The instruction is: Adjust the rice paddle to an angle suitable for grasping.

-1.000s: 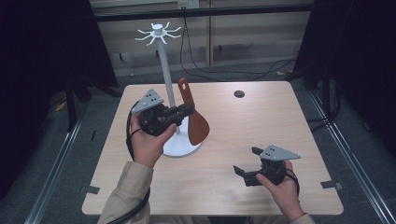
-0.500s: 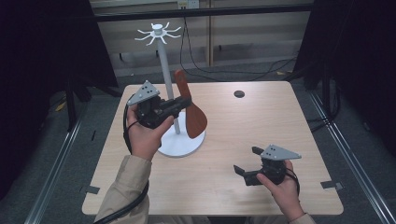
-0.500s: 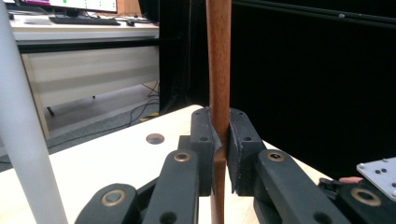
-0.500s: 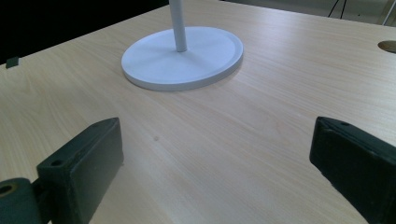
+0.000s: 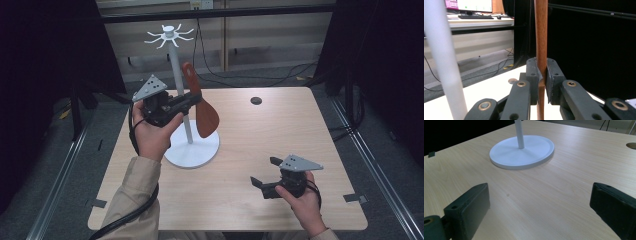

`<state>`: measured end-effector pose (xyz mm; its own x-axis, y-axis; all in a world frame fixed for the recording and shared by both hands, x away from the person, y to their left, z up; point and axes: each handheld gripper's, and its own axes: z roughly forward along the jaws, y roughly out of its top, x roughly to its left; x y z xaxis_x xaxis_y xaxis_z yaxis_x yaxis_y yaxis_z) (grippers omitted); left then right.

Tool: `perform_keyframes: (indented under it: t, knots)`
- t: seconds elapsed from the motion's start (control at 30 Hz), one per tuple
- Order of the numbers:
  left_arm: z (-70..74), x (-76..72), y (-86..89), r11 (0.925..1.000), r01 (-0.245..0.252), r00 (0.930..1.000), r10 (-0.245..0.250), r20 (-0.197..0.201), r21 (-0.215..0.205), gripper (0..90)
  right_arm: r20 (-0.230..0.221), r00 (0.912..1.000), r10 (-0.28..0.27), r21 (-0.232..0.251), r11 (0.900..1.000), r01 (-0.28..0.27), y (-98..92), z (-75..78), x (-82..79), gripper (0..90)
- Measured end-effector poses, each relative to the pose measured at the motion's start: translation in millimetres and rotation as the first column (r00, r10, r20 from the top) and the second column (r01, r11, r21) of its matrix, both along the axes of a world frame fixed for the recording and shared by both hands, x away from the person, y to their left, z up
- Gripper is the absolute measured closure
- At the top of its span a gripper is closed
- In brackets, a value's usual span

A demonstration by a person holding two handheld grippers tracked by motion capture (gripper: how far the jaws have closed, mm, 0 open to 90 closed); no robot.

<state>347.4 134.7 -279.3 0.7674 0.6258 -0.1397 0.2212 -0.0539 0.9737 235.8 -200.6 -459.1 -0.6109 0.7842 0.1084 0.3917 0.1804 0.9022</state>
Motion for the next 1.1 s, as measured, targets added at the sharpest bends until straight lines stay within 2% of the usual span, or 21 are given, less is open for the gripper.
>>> perform_keyframes:
  t: [0.5,0.83,0.9,0.97,1.1]
  knots:
    - [21.9,12.7,-1.8,0.9998,-0.017,0.9988,0.017,0.045,-0.009,82.7,-0.008,1.0000,-0.006,0.008,1.000,0.006,-2.3,0.0,1.1,2.7]
    - [30.7,17.8,3.7,0.9984,-0.054,0.9966,0.055,0.061,-0.014,82.7,-0.004,1.0000,-0.004,0.004,1.000,0.004,-2.6,0.7,1.2,2.7]
    - [31.6,19.3,5.0,0.9981,-0.053,0.9971,0.054,0.053,-0.031,82.7,-0.001,1.0000,-0.005,0.005,1.000,0.005,-2.7,1.0,1.2,2.7]
    - [31.7,20.7,6.7,0.9982,-0.058,0.9968,0.059,0.054,-0.014,82.7,-0.001,1.0000,-0.008,0.006,1.000,0.008,-2.9,1.3,1.3,2.7]
    - [29.4,24.5,7.8,0.9976,-0.068,0.9967,0.069,0.042,-0.013,82.7,-0.004,1.0000,-0.009,0.008,1.000,0.009,-3.4,1.2,1.5,2.7]
